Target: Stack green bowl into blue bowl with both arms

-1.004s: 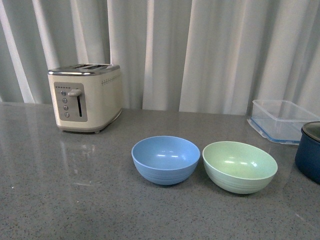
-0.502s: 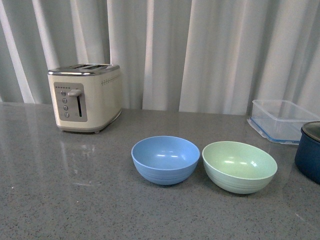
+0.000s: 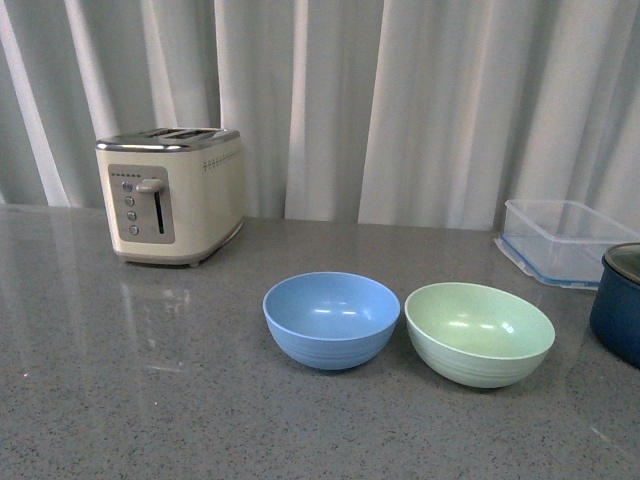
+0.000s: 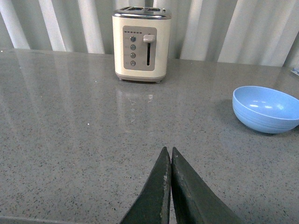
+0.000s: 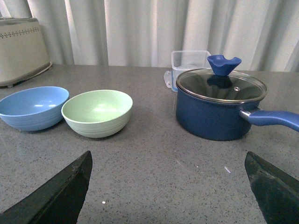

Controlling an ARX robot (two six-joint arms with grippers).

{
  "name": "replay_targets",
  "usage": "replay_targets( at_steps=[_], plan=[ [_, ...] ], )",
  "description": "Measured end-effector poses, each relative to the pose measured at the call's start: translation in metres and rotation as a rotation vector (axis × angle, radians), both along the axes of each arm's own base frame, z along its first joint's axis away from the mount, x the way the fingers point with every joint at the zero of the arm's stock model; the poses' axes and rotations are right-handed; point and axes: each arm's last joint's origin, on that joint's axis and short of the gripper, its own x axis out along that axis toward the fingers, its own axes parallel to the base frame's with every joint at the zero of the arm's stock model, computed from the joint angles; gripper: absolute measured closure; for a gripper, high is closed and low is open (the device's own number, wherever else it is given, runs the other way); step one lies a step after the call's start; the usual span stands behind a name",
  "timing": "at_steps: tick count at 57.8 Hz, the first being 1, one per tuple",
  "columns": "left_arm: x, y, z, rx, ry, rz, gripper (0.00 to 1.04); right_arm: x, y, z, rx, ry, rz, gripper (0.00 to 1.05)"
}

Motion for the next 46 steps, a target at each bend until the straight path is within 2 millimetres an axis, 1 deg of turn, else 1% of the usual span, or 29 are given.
replay_targets(
  at_steps=[19,37,42,46],
  plan=[
    [-0.010,0.000,0.001,0.000,-0.005,0.000,1.01,0.000,0.000,0.000,0.000,0.000,0.000,0.10],
    [-0.016,0.000,0.000,0.000,-0.004,0.000,1.01,0.000,0.000,0.000,0.000,0.000,0.000,0.10],
    [-0.024,0.000,-0.005,0.000,0.031,-0.001,1.01,0.000,0.000,0.000,0.000,0.000,0.000,0.10],
    [-0.028,0.000,-0.002,0.000,-0.002,-0.002,1.01,0.000,0.000,0.000,0.000,0.000,0.000,0.10]
  ],
)
